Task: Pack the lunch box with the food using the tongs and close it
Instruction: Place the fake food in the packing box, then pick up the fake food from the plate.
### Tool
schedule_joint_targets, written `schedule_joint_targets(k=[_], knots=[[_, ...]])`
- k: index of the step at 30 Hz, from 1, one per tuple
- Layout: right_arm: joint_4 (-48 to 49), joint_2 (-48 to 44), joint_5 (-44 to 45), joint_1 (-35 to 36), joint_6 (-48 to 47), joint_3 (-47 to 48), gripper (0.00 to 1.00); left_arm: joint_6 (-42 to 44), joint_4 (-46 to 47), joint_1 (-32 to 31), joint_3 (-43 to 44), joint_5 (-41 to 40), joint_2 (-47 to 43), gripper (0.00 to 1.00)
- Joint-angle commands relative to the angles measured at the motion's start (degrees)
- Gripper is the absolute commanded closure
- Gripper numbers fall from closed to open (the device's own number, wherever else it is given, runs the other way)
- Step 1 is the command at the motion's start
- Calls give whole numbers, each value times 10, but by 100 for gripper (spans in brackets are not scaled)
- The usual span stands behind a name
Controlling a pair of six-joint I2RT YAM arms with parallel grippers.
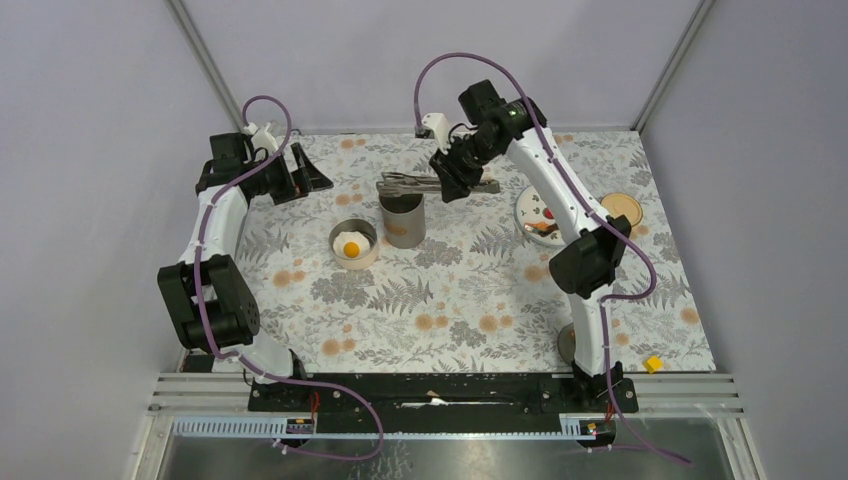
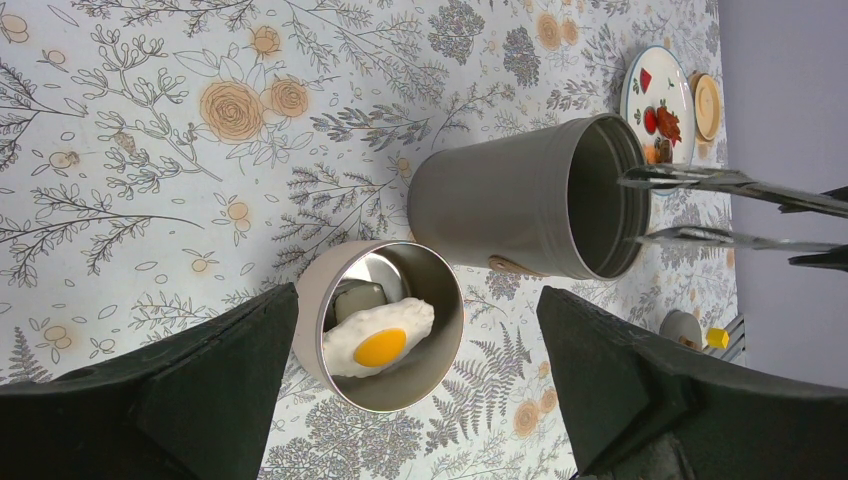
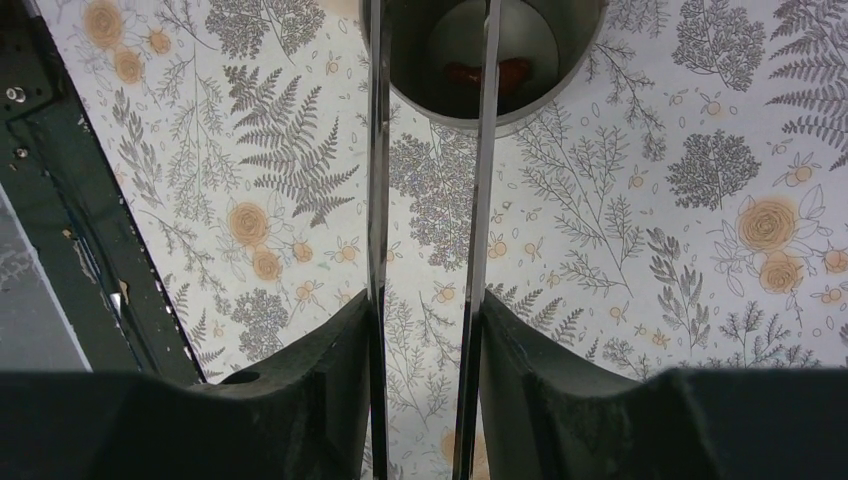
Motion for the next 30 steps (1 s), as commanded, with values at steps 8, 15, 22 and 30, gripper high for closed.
schedule_joint_targets(k=[8,15,22,30], knots=[[-9,-107,-57,-168,-19,-32,55,6,15,3,-1,18,-14,1],[-24,-175,-3,-293,-107,-166,56,16,16,3,-6,24,-18,1],[42,-248,75,-384,-157,-360,56,17,15,3,-10,26,-24,1],[89,-253,121,-454,-191,-450,56,16,15,3,-15,32,-23,1]])
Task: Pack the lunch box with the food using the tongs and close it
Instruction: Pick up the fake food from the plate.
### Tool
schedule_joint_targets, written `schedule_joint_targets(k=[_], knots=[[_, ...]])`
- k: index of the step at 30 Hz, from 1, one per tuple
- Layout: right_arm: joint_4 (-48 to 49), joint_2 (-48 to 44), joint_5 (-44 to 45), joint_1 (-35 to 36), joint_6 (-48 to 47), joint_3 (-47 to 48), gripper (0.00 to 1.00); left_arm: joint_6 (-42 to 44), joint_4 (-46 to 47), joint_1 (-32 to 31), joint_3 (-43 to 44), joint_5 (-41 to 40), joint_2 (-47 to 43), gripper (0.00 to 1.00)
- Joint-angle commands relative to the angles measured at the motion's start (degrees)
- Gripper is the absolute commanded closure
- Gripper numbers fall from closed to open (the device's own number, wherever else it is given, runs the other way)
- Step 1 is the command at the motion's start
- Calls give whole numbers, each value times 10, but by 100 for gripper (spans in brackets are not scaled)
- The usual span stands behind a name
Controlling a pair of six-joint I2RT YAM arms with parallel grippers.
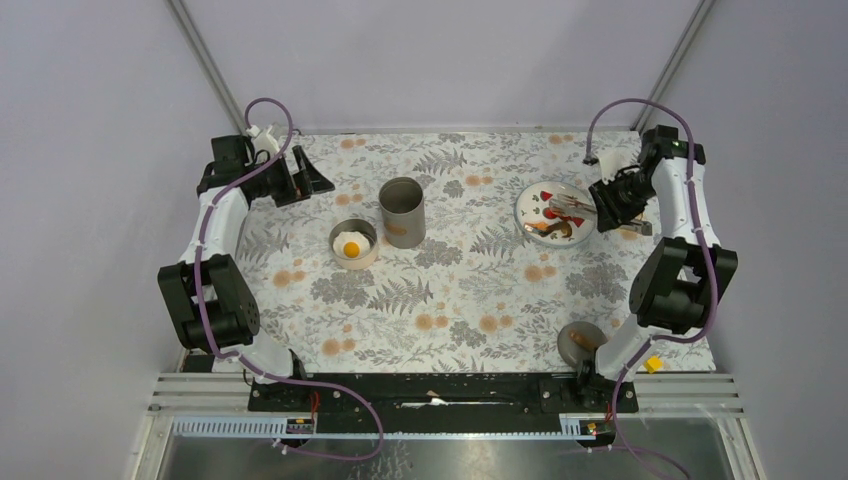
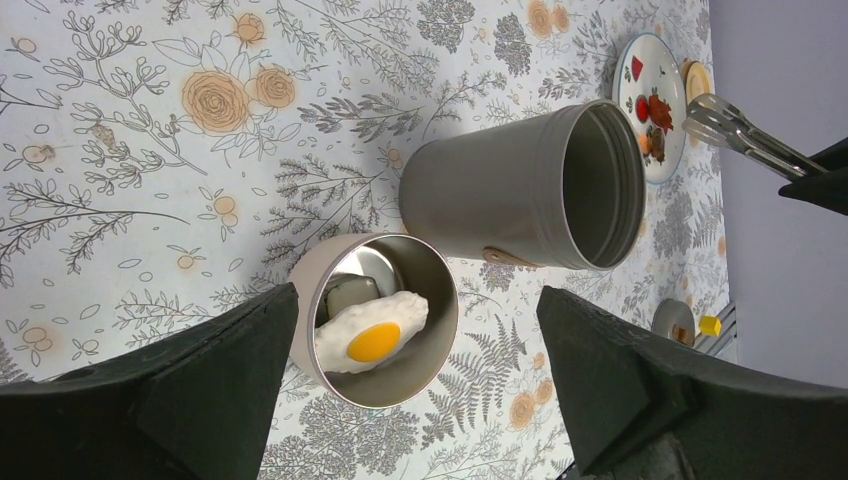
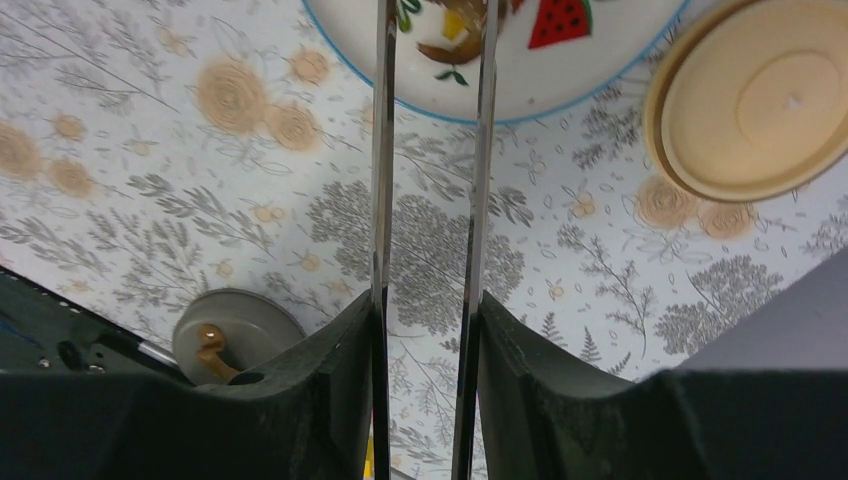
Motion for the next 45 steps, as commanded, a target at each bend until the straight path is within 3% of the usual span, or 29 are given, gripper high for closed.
schedule_joint_targets(k=[1,29,41,45], knots=[[36,-25,28,-20,-35,-20,56,11,15,3,-8,18,-23,1],[92,48,54,-13,-5,-34,54,10,15,3,-9,20,-15,1],[100,45,77,8,-7,-55,59,3,22,3,-9,26,-8,1],[97,44,79,13,-5,-43,68,3,22,3,-9,23,-10,1]])
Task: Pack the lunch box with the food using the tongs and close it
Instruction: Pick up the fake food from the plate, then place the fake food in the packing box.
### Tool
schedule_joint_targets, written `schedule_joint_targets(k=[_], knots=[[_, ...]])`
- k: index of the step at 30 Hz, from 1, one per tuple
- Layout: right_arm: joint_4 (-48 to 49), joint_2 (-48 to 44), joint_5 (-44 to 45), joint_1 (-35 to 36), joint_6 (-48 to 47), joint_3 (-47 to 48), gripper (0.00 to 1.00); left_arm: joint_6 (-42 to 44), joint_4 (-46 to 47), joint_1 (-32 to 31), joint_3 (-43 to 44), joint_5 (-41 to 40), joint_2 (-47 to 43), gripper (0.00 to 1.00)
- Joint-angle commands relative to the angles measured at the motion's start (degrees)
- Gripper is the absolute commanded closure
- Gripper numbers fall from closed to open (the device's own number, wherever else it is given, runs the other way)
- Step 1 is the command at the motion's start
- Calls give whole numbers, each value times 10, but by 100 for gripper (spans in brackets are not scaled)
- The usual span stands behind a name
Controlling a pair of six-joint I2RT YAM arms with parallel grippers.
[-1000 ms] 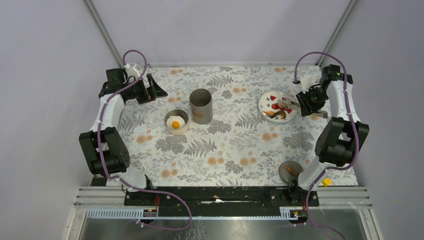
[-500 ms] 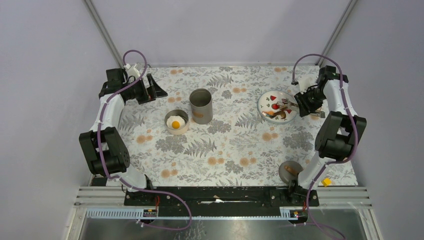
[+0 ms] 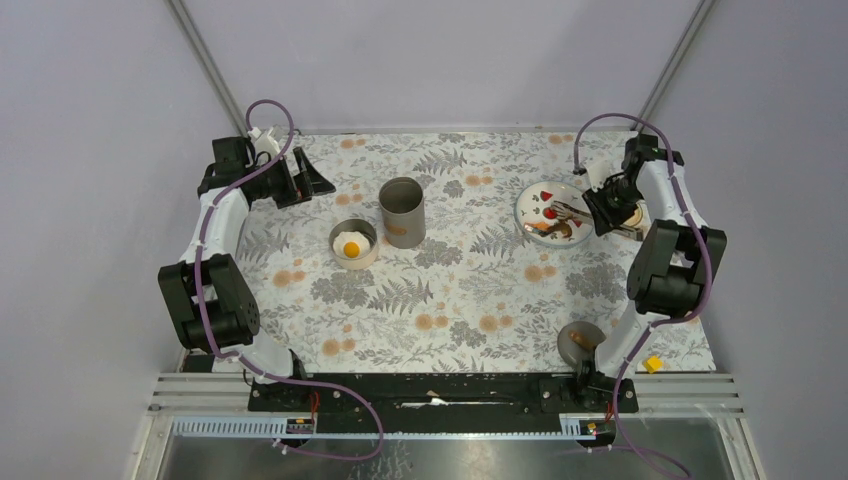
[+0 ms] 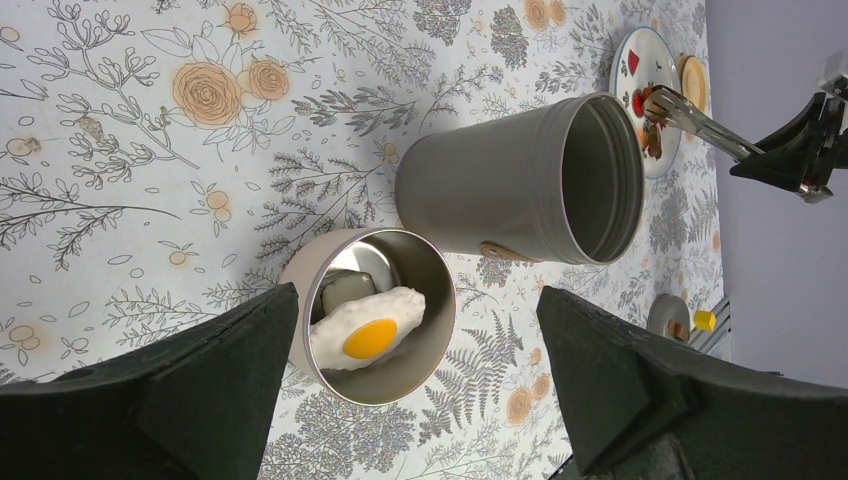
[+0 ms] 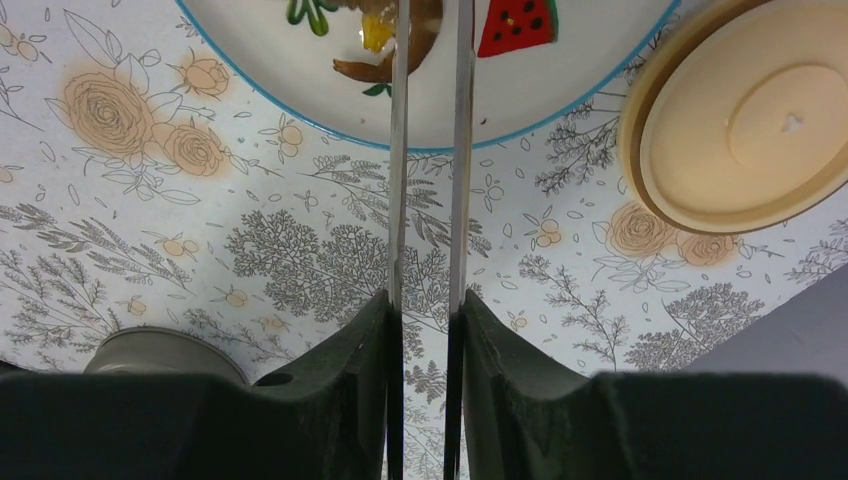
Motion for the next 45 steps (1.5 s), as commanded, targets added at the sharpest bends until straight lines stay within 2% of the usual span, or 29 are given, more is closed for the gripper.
schedule_joint_targets(k=[1,5,10,14,20,28,36,45], knots=[[-8,-13,6,9,4,18,70,3,22,3,-1,15,-11,1],[-47,-17,-24,8,7,69,75,2,22,3,-1,16,-10,1],[-90,-22,-70,10,24,149,75,-2,22,3,2,18,-7,1],[-129,-23,-97,40,44,219,76,-2,22,3,3,18,-6,1],[-155,-13,-121,163,95,326,76,-3,22,3,0,15,-3,1],[-170,50,-145,330,161,454,76,1,22,3,-3,6,-12,1],[-164,91,-110,428,166,463,75,1,22,3,-4,7,-12,1],[-151,117,-109,445,167,437,75,1,22,3,-4,10,-7,1]])
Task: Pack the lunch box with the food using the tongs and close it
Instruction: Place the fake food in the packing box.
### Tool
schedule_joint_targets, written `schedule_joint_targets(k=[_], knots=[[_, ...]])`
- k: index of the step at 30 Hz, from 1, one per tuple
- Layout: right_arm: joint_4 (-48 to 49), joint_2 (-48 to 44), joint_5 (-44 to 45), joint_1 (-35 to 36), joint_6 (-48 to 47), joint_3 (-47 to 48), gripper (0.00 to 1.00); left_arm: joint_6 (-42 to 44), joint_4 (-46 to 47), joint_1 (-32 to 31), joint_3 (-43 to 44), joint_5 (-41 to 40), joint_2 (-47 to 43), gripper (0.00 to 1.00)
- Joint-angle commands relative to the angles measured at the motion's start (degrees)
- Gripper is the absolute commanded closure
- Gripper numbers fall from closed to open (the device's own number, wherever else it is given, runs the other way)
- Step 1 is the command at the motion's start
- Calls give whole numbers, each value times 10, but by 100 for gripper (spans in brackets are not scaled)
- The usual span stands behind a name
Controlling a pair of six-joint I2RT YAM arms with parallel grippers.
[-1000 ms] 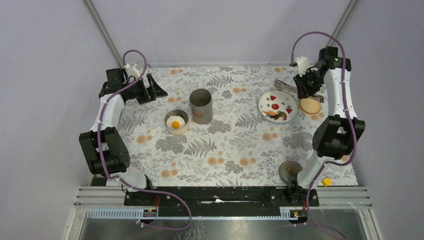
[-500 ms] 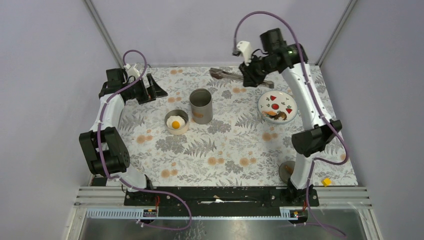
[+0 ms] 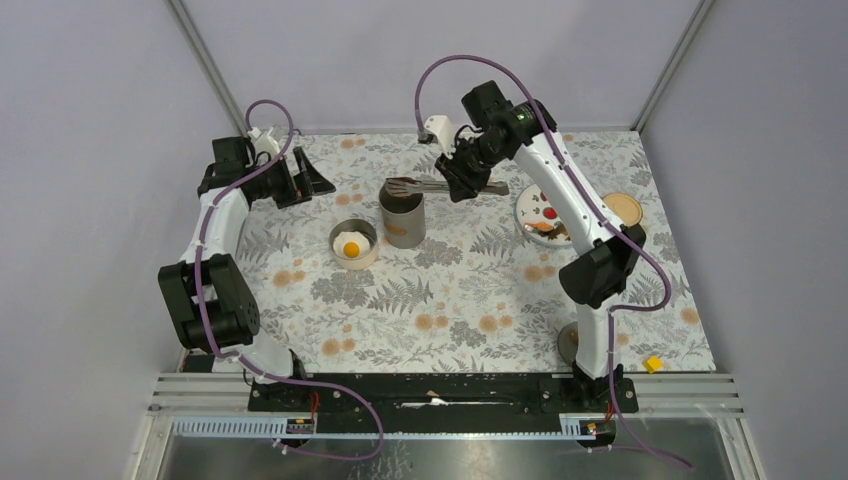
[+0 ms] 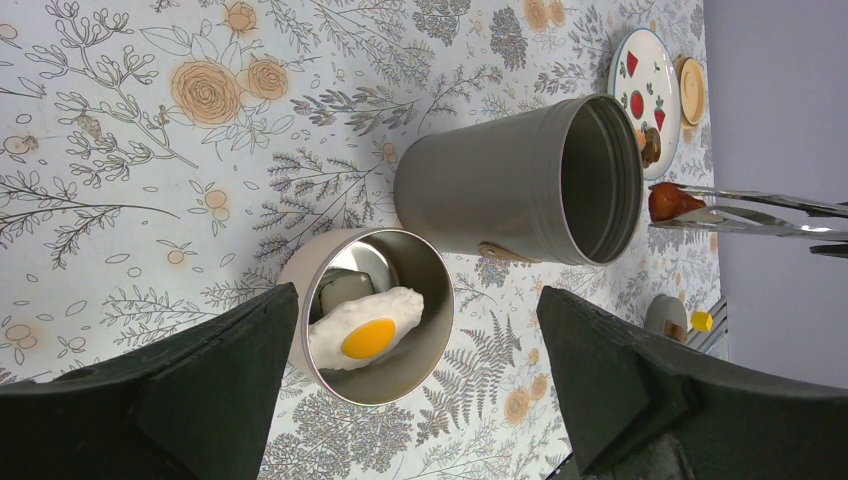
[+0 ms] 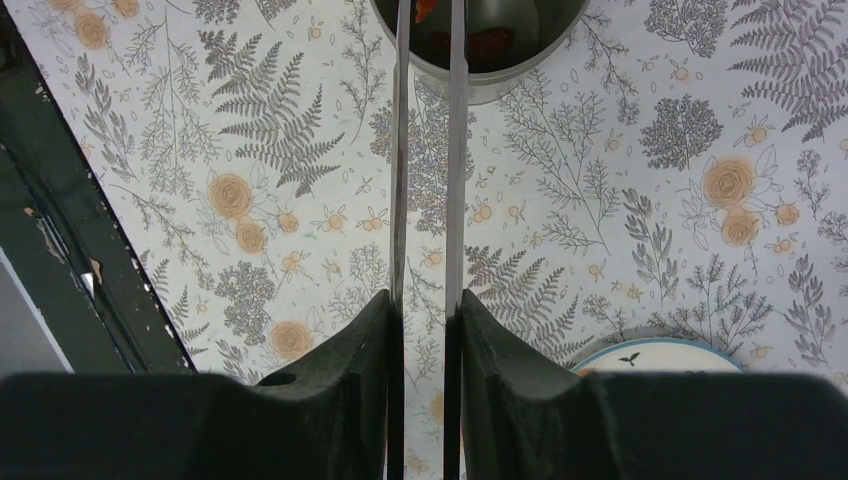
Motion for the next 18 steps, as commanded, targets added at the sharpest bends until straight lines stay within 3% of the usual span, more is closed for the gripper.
schedule_joint_targets(k=[1,8,18], knots=[[8,12,9,1,10,-9,75,5,21,3,-4,9,-8,1],[18,25,26,1,9,-15,74,6,21,3,-5,9,-9,1],[18,31,35,2,9,-6,58,6,21,3,-5,9,-7,1]])
